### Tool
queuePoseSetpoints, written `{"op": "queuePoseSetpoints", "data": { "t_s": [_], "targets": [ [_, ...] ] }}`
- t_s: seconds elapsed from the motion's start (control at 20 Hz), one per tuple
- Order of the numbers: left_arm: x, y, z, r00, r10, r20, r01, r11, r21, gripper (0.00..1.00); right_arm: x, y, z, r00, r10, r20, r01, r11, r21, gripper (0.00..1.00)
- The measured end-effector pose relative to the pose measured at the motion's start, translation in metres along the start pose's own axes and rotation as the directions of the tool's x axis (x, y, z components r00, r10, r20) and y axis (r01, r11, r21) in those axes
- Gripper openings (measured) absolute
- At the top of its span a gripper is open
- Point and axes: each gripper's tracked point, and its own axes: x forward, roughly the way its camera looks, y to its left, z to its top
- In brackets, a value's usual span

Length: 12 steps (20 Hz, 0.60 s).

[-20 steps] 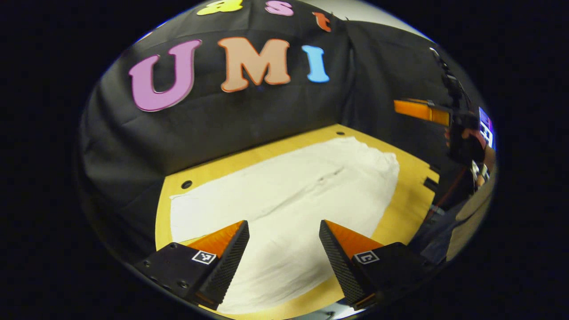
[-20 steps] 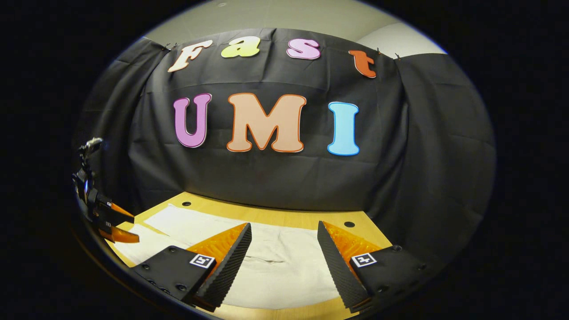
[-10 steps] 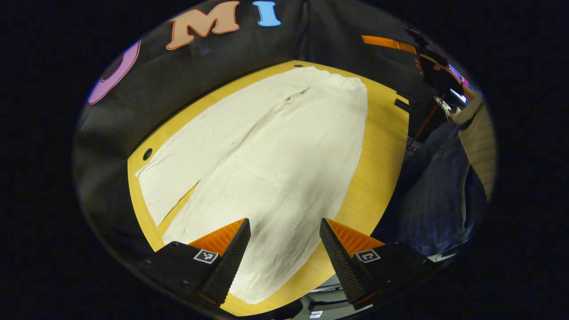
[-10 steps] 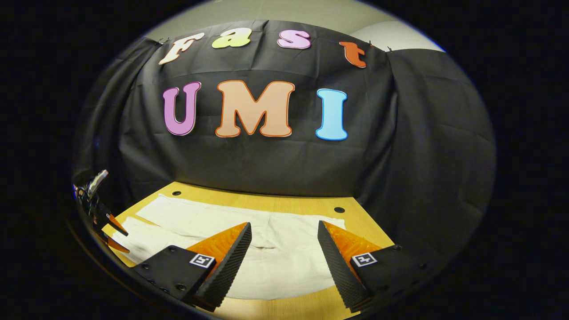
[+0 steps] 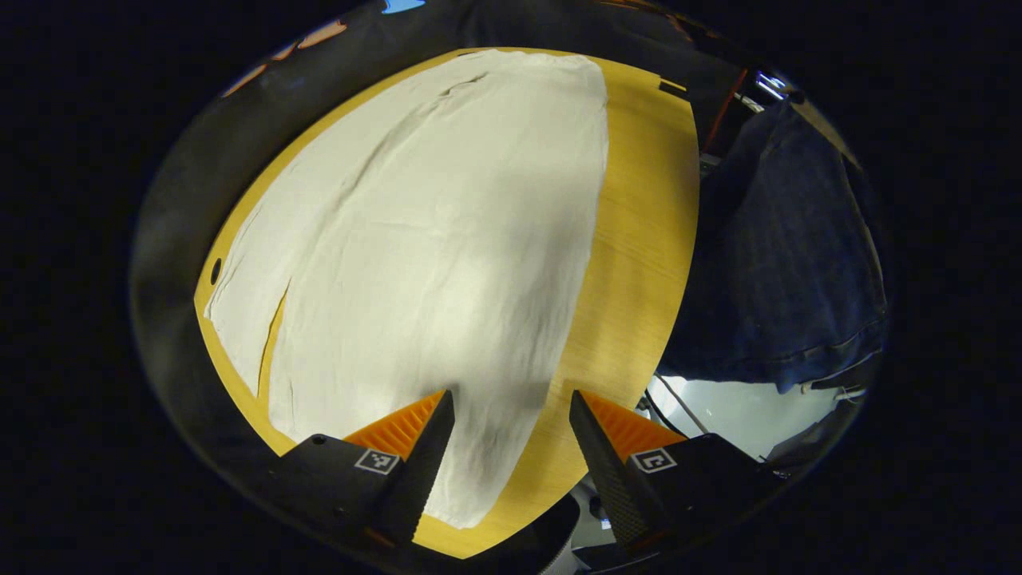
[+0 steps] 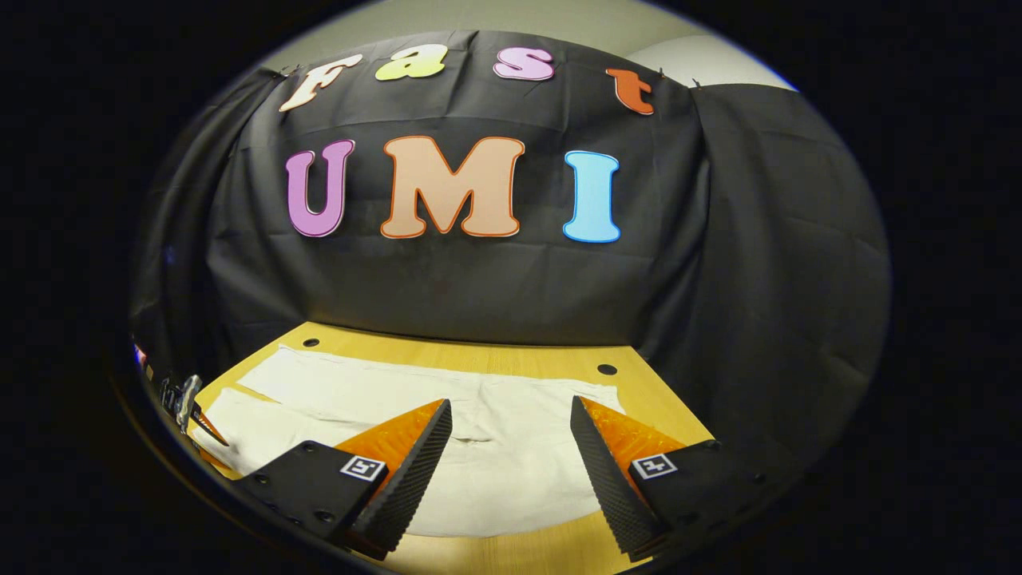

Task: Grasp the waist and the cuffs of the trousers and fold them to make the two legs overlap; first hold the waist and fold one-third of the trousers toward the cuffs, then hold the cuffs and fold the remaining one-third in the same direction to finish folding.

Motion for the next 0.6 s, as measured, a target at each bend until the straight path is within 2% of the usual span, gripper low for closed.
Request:
{"op": "queuePoseSetpoints", "data": {
  "t_s": [0.4,0.6],
  "targets": [
    [0.016,-0.004,-0.017,0.994,-0.052,-0.094,0.055,0.998,0.024,0.86,0.004,0.013,-0.007,0.999,0.044,-0.019,-0.045,0.998,-0.042,0.96],
    [0.017,-0.001,-0.018,0.987,-0.069,-0.149,0.079,0.995,0.068,0.82,0.007,0.018,-0.009,0.997,0.073,-0.029,-0.075,0.996,-0.043,0.96]
  ]
}}
